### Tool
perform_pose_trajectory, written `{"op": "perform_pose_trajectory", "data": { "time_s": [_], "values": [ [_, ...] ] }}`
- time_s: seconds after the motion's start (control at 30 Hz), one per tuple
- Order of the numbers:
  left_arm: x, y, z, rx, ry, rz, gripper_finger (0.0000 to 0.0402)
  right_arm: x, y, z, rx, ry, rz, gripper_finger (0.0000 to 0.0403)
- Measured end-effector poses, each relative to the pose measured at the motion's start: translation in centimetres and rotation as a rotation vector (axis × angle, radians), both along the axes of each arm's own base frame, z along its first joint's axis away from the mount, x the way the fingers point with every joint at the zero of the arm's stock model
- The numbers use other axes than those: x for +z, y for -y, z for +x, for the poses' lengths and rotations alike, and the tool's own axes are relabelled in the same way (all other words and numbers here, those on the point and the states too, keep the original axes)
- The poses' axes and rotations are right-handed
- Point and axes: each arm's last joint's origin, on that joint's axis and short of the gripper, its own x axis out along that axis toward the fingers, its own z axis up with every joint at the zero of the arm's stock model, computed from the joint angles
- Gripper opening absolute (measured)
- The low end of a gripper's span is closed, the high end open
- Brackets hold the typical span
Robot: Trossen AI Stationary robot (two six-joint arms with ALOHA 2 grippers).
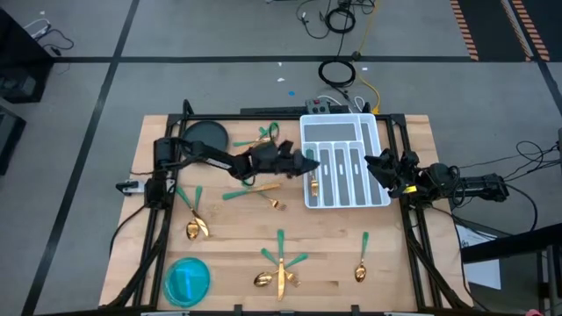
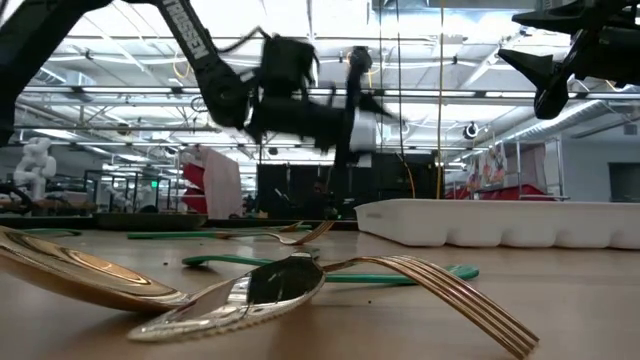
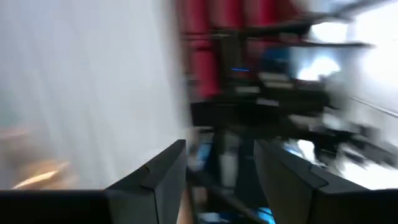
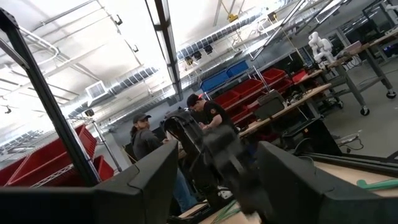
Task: Sort silverware
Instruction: Put the green spoon into the white silverware organizer
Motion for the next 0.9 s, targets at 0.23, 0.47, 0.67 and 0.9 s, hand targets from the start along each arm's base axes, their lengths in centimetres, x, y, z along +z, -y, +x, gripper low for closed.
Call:
{"op": "perform_pose_trajectory", "data": {
  "time_s": [0.23,0.47,0.67,0.9],
  "values": [
    [10.4,-0.5,-3.2,-0.092,0.137,0.321,0.0195,0.0,0.0,0.0,-0.002,0.001,0.002,0.0215],
    [16.2,-1.0,-9.9,0.125,-0.583,0.798,0.0195,0.0,0.1,0.0,-0.033,-0.004,0.0,0.0215],
    [16.9,-2.5,-12.3,0.072,-0.898,1.046,0.0196,0.0,0.1,0.0,-0.038,-0.006,-0.006,0.0215],
    [15.5,1.0,-13.1,-0.348,-0.854,0.841,0.0196,0.0,0.1,0.0,-0.031,-0.006,-0.003,0.0215]
  ]
}}
